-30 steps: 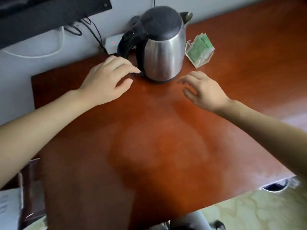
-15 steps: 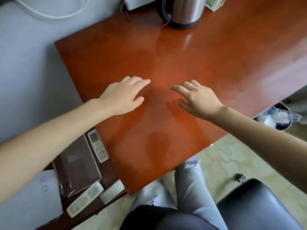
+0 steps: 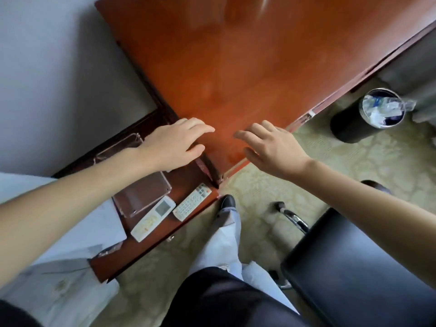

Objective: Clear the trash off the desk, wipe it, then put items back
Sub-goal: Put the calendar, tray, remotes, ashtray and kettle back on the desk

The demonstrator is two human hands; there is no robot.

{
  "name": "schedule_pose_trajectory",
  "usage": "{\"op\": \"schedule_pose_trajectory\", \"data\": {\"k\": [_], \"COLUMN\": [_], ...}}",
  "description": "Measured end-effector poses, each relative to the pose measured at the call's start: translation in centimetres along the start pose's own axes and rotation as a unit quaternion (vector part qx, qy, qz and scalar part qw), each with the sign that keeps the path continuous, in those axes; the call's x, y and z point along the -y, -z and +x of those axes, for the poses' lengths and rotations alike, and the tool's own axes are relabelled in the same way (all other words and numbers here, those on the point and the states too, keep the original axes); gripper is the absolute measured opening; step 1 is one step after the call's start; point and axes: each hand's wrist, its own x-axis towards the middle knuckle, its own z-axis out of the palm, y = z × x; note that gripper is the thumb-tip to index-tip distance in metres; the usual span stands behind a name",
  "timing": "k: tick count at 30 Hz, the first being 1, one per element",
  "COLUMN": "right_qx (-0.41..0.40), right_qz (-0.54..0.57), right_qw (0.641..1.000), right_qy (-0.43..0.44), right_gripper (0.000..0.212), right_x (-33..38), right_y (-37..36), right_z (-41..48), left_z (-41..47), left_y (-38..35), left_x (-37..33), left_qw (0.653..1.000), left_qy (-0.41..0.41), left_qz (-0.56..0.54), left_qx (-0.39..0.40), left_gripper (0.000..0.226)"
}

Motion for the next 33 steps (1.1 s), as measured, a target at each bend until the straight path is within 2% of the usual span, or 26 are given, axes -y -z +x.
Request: {"op": "schedule_pose_trajectory", "data": {"k": [6, 11, 15, 20, 24, 26, 30, 33], "right_qx": [0.015, 0.090, 0.138, 0.145, 0.136, 0.142, 0.205, 0.234], "right_qz": [0.023, 0.052, 0.075, 0.072, 0.128, 0.158, 0.158, 0.131], "right_qw": [1.000, 0.994, 0.985, 0.982, 0.971, 0.963, 0.954, 0.955], "right_qy": [0.004, -0.038, -0.068, -0.100, -0.149, -0.164, -0.149, -0.130], "right_gripper": [0.033, 0.040, 0.045, 0.049, 0.063, 0.073, 0.089, 0.090], "right_x": [8.9, 14.2, 16.3, 16.3, 14.8, 14.6, 14.4, 13.9], "right_y": [-3.3, -8.3, -12.7, -18.7, -23.2, -25.2, -28.2, -29.5], "right_z": [-5.7, -9.4, -10.8, -11.2, -9.3, -8.0, -6.3, -5.7], "left_z": [-10.3, -15.8, -17.6, -17.3, -16.9, -17.2, -17.4, -17.2], "left_y": [-5.9, -11.2, -15.1, -20.5, -24.3, -26.0, -27.6, -28.0], "left_x": [-0.2, 1.4, 3.3, 6.4, 9.0, 10.1, 11.1, 11.1], "left_qw": [0.998, 0.992, 0.991, 0.992, 0.979, 0.975, 0.985, 0.985], "left_qy": [0.028, 0.048, 0.048, 0.063, 0.161, 0.185, 0.167, 0.164], "left_qz": [-0.026, -0.051, -0.070, -0.084, -0.100, -0.090, -0.024, 0.027], "left_qx": [0.054, 0.107, 0.108, 0.073, 0.081, 0.086, 0.040, 0.052], "left_gripper": [0.040, 0.039, 0.037, 0.039, 0.050, 0.059, 0.068, 0.071]}}
